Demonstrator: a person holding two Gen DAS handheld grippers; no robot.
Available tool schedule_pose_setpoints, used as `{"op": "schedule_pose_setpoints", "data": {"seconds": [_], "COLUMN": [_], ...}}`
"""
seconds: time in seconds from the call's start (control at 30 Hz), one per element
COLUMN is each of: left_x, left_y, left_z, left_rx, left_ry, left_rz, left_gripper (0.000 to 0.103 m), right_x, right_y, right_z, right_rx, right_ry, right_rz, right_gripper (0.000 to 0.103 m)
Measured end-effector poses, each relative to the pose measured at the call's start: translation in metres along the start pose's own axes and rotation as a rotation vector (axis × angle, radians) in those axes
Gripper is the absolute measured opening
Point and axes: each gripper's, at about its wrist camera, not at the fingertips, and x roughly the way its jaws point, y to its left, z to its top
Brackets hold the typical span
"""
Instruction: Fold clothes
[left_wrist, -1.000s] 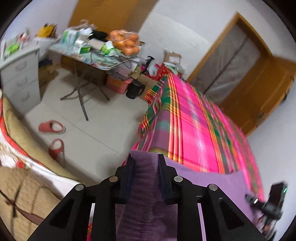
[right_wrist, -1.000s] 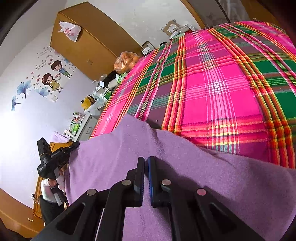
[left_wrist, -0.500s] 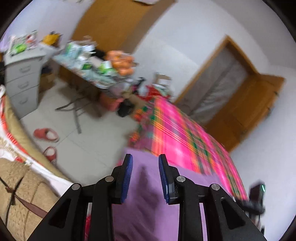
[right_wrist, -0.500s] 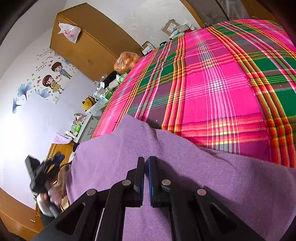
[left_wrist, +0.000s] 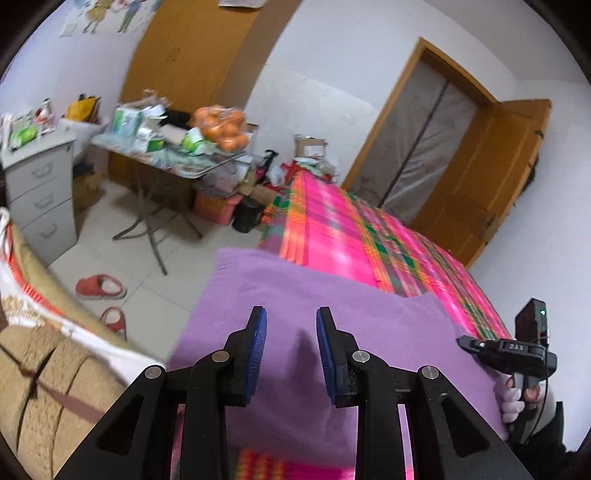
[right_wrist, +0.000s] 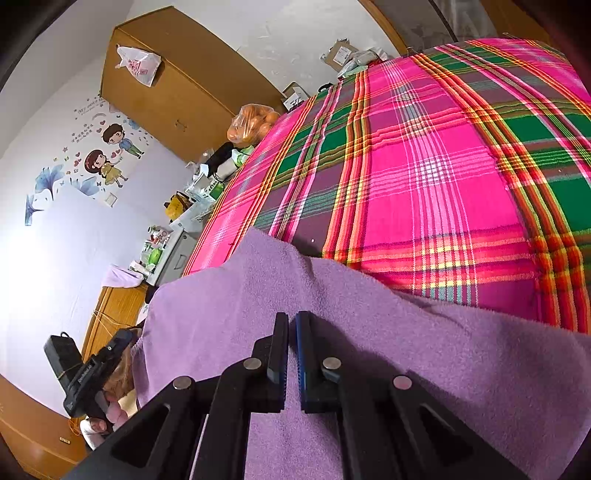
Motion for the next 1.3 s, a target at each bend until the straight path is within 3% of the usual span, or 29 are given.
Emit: {"op": "schedule_pose_setpoints", "data": {"seconds": [0.17,0.57,0.63,0.7,0.87,1.1,1.3], "left_x": [0.031,0.032,0.036,0.04,0.047,0.05,0.051], "left_y": [-0.009,-0.045,-0.054,-0.06,-0.068,-0.074,-0.08], "left_z": [-0.009,-0.003,-0.004,-0.006,-0.009,-0.011,-0.011], "left_rx": [0.042,0.089,0.101,0.111,0.13,0.149,0.166], "left_ry": [0.119,0.089,0.096,0.108,0.125,0.131,0.127], "left_rz": [0.089,0.07,0.058,0.052,0.061,0.094,0.132], "left_gripper": [0.028,0.029,0.029,0.029,0.029,0.029,0.029], "right_x": [0.0,-0.001,-0.004,-0.014,-0.062,-0.12,-0.154], "right_y": [-0.001,-0.004,-0.001,0.006,0.0,-0.066,-0.073], "right_z": [0.0,0.001,0.001,-0.003,-0.017,-0.033,-0.04], "right_rx": [0.007,0.01,-0.009,-0.042,-0.084,0.043,0.03], "right_ry": [-0.001,-0.002,-0.007,-0.022,-0.079,-0.156,-0.23], "right_rz": [0.005,0.008,-0.007,-0.033,-0.112,-0.253,-0.368], "right_gripper": [0.003,0.004,0.008,0.014,0.014,0.012,0.017]}}
